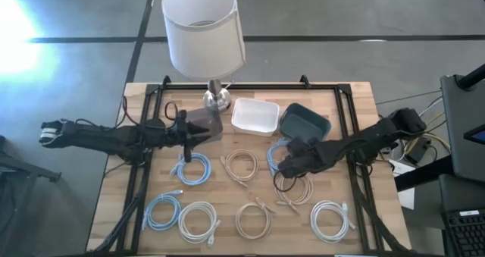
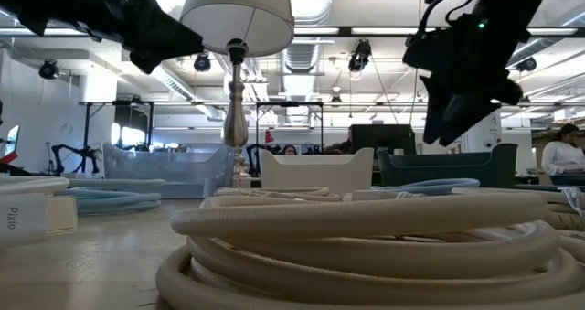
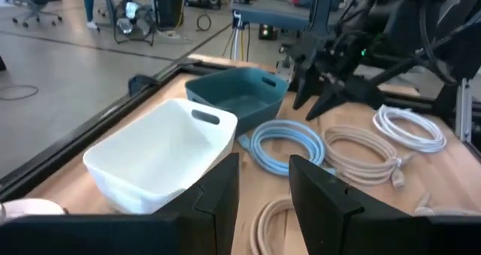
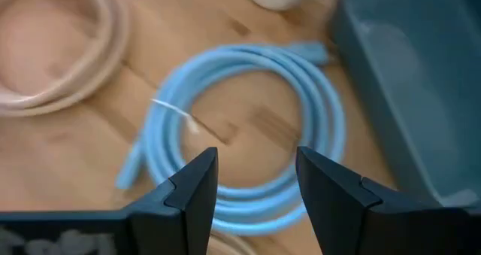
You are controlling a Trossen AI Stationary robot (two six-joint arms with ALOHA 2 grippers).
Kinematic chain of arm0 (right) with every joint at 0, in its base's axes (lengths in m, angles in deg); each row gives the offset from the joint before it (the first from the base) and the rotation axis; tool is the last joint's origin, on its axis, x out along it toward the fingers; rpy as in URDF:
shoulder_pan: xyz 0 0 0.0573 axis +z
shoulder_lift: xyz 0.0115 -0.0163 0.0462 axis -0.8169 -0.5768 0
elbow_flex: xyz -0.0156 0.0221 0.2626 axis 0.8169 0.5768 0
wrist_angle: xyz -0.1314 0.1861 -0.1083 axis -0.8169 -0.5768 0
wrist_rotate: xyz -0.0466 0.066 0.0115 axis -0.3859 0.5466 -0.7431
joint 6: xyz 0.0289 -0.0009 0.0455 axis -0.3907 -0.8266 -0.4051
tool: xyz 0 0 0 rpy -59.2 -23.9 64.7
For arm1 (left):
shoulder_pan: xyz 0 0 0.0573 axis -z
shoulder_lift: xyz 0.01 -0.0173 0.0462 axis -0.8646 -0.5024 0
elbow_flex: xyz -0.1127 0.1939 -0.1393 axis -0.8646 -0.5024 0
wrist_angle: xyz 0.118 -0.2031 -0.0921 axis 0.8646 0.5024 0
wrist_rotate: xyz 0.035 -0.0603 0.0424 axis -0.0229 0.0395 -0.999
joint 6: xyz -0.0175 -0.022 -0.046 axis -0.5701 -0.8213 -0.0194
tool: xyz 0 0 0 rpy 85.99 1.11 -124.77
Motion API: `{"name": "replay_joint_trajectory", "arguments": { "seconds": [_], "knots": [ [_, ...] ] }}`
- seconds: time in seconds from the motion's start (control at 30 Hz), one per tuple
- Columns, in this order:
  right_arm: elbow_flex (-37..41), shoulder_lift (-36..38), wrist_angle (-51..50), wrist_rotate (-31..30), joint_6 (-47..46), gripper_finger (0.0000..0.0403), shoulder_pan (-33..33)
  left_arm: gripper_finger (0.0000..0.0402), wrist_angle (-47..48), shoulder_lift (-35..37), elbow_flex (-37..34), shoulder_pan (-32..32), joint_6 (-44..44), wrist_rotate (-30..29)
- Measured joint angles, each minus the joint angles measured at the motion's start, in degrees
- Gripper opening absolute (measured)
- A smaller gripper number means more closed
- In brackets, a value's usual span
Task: Sort HDMI cables
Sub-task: Put the right blue hdmi cable into the blue bin
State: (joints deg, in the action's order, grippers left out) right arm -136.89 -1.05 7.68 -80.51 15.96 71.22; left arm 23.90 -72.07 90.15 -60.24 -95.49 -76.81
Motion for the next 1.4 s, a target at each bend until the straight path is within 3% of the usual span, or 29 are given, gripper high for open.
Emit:
{"name": "replay_joint_trajectory", "arguments": {
  "seconds": [0.17, 0.3, 0.5, 0.73, 0.97, 1.4],
  "knots": [
    [-3.31, -2.95, -9.93, 3.36, -11.50, 0.0176, 0.02, 0.0122, -0.78, -0.14, 1.47, 0.00, 0.01, 0.00],
    [-3.20, -5.50, -9.80, 6.96, -16.68, 0.0176, 0.04, 0.0122, -0.84, -0.33, 2.77, 0.00, -0.04, 0.00],
    [-3.04, -9.57, -9.32, 7.04, -22.69, 0.0176, 0.00, 0.0122, -0.62, -0.65, 4.02, 0.00, 0.53, 0.00],
    [-3.00, -14.25, -8.68, 6.93, -37.89, 0.0176, 0.02, 0.0122, -0.75, -1.19, 4.83, 0.00, 2.60, -0.02],
    [-3.66, -18.35, -7.94, 6.46, -40.83, 0.0176, -0.30, 0.0122, -0.82, -1.10, 4.83, 0.00, 5.39, -0.17],
    [-4.19, -18.03, -6.09, 5.48, -39.44, 0.0176, -1.25, 0.0122, -1.40, -1.12, 4.83, 0.00, 5.63, -1.62]
  ]
}}
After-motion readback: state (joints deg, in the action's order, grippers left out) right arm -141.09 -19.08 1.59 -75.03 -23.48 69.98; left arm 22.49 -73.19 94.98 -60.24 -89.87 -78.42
